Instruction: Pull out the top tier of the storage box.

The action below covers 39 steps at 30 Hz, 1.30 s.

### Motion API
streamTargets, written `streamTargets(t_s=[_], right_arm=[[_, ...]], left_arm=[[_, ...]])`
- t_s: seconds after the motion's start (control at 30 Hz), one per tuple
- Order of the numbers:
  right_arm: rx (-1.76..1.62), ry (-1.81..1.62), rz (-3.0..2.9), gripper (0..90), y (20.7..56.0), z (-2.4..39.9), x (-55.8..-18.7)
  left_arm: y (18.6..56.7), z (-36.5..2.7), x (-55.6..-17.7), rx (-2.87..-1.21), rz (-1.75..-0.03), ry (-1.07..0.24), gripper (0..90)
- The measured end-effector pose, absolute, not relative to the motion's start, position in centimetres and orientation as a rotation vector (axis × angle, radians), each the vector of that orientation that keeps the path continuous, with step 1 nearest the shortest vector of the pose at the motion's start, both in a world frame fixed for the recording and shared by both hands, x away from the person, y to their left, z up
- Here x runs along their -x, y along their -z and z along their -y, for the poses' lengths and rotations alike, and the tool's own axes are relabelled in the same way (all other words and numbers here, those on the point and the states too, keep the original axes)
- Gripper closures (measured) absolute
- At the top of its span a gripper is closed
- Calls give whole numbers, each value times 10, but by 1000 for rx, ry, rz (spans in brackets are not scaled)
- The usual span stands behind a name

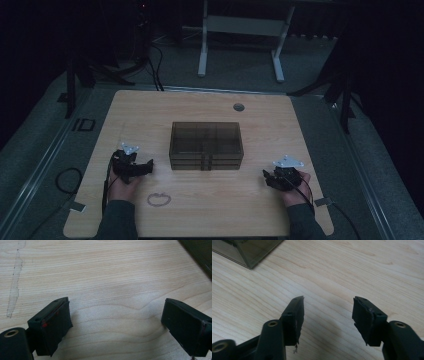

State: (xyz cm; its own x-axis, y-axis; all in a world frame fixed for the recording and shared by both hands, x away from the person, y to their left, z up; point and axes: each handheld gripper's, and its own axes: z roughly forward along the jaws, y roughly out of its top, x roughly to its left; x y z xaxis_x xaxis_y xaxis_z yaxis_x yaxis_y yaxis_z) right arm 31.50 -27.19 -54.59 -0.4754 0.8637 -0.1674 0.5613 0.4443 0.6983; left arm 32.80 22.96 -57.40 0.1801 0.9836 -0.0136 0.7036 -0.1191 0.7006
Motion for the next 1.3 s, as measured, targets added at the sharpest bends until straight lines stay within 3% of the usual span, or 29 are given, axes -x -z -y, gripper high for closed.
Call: streamTargets(t_s=[0.4,0.77,1.3], right_arm=[[-1087,-697,-2193,471,539,258,-309],[-1020,-667,-2192,596,536,249,-303],[-939,-630,-2192,592,530,234,-297]], left_arm=[[574,-230,-328,-1887,-1583,-632,91],[574,-230,-328,-1887,-1582,-633,92],[574,-230,-328,-1887,-1582,-632,92]])
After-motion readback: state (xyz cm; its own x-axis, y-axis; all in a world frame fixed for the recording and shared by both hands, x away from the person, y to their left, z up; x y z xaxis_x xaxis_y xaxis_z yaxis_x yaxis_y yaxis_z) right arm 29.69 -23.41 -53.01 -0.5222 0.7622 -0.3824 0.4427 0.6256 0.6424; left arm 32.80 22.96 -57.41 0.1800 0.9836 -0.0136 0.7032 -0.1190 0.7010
